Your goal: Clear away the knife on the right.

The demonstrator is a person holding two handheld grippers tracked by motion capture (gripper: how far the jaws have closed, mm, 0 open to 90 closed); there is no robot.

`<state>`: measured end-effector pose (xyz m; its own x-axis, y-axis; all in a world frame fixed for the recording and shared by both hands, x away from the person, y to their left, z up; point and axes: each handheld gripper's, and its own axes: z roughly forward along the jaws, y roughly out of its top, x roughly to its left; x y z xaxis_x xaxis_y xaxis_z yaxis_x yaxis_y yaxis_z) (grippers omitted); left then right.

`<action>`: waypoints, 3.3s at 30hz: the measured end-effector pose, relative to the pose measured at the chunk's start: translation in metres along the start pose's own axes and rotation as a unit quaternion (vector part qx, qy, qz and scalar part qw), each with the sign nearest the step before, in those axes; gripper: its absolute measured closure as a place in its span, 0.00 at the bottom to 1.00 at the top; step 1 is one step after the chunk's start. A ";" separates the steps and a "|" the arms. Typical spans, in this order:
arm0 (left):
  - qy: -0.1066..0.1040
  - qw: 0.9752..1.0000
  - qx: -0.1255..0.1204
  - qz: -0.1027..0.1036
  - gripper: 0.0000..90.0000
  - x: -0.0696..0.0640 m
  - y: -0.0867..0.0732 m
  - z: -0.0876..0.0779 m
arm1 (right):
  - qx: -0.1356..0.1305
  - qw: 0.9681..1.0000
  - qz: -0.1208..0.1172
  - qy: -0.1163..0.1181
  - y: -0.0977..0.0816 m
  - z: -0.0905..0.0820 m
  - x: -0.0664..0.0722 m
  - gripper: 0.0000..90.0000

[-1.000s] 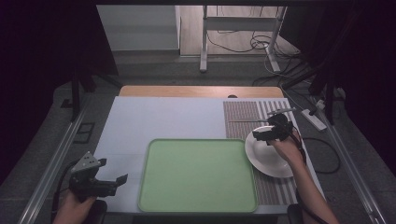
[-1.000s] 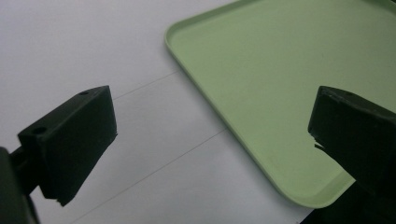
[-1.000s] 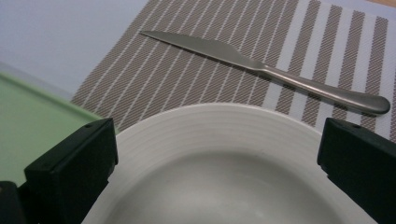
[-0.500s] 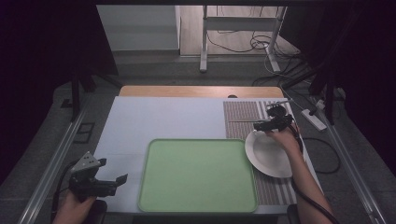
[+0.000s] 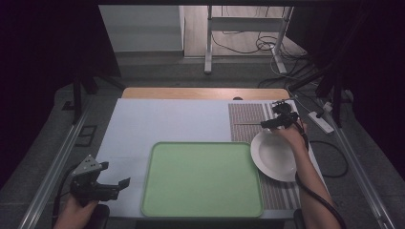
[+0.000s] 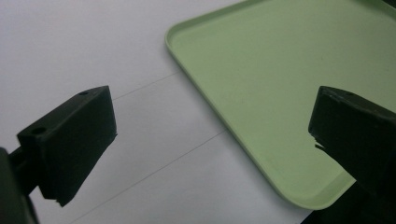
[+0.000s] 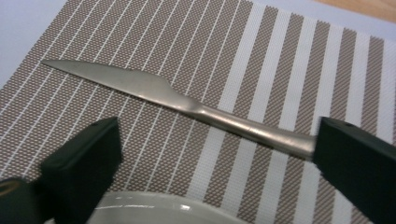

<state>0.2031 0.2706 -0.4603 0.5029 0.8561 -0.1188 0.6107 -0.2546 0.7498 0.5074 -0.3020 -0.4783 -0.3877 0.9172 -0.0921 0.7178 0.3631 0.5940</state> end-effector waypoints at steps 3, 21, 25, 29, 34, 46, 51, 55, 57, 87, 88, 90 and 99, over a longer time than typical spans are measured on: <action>0.000 1.000 0.000 0.000 0.01 0.000 0.000 0.000 | -0.002 1.000 -0.003 0.003 0.004 0.002 -0.004 0.24; 0.002 1.000 0.002 0.005 0.01 -0.001 0.000 0.000 | 0.021 0.999 0.021 0.015 0.015 0.031 -0.026 1.00; 0.002 1.000 0.002 0.006 0.01 -0.001 0.000 0.000 | 0.037 0.999 0.015 -0.018 0.013 0.039 -0.028 1.00; 0.002 1.000 0.000 0.005 0.01 -0.001 0.000 0.000 | 0.043 0.999 0.014 -0.029 0.008 0.036 -0.036 1.00; 0.002 1.000 0.000 0.006 0.01 -0.001 0.000 0.000 | 0.062 0.998 0.023 -0.012 -0.003 0.025 -0.048 1.00; 0.004 1.000 0.002 0.012 0.01 -0.002 0.000 0.000 | 0.122 0.992 0.020 0.033 -0.019 0.005 -0.056 1.00; 0.004 1.000 0.003 0.012 0.01 -0.002 0.001 0.001 | 0.067 0.996 0.049 0.020 -0.011 -0.004 -0.061 0.74; 0.005 1.000 0.003 0.012 0.01 -0.002 0.001 0.001 | 0.051 0.997 0.062 0.021 -0.007 -0.003 -0.060 0.43; 0.005 1.000 0.003 0.013 0.01 -0.003 0.001 0.001 | 0.051 0.997 0.057 0.014 -0.006 -0.001 -0.057 0.29; 0.005 1.000 0.005 0.012 0.01 -0.002 0.001 0.001 | 0.086 0.993 -0.048 0.066 0.007 0.028 -0.025 0.85; 0.005 1.000 0.005 0.013 0.01 -0.002 0.001 0.001 | 0.086 0.992 -0.057 0.065 0.007 0.027 -0.025 0.87; 0.006 1.000 0.005 0.012 0.01 -0.002 0.001 0.001 | 0.096 0.991 -0.046 0.076 0.008 0.027 -0.026 0.89; 0.005 1.000 0.003 0.011 0.01 -0.002 0.000 0.001 | 0.107 0.989 -0.075 0.068 0.008 0.024 -0.030 0.90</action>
<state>0.2029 0.2684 -0.4603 0.5106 0.8544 -0.0960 0.6026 -0.2759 0.7488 0.5388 -0.3228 -0.4900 -0.5625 0.8253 -0.0502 0.7467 0.5331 0.3977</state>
